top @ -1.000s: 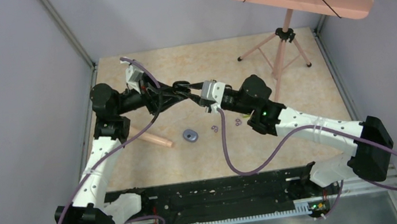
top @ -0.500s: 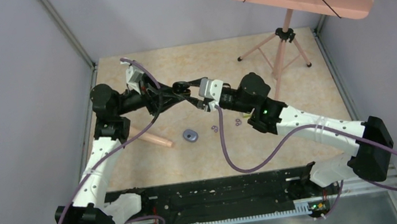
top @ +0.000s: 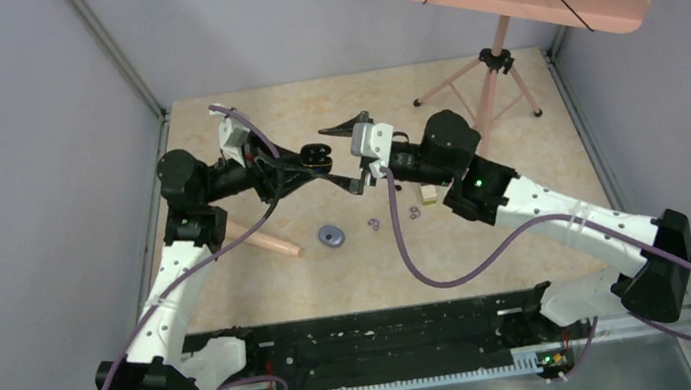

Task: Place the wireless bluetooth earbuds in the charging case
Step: Place the earbud in the charging case, then adjust the charging case at the center of the board.

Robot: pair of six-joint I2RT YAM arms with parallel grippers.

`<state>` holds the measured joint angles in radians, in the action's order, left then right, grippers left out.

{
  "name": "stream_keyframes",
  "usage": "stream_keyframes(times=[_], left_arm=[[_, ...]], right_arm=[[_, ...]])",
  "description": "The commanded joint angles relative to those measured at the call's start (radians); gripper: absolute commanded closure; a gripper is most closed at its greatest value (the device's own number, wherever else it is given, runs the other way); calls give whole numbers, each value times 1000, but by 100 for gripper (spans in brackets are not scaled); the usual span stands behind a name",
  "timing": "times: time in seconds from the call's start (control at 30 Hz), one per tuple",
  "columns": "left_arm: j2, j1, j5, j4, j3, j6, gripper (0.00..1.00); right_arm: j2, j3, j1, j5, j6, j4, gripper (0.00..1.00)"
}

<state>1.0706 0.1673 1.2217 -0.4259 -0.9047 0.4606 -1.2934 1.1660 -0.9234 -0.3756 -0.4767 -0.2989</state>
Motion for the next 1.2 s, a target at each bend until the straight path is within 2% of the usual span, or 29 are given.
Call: stream_keyframes(times=[0.0, 0.13, 0.2, 0.37, 0.5, 0.63, 0.93, 1.17], left_arm=[[-19, 1, -27, -77, -9, -11, 100], [-10, 1, -33, -81, -9, -10, 100], [-6, 1, -34, -83, -12, -6, 100], [1, 1, -15, -65, -26, -5, 100], [3, 1, -2, -39, -34, -19, 100], [3, 1, 1, -22, -31, -45, 100], [7, 1, -2, 0, -41, -63, 100], [-2, 1, 22, 95, -57, -115, 100]], right_arm=[[91, 97, 60, -89, 102, 230, 32], [115, 121, 115, -90, 144, 372, 32], [99, 133, 150, -109, 216, 402, 37], [-14, 220, 233, -225, 438, 445, 45], [-98, 284, 251, -304, 540, 447, 47], [-158, 335, 254, -412, 541, 451, 51], [-172, 355, 257, -472, 490, 489, 52], [-181, 411, 354, -624, 537, 545, 55]])
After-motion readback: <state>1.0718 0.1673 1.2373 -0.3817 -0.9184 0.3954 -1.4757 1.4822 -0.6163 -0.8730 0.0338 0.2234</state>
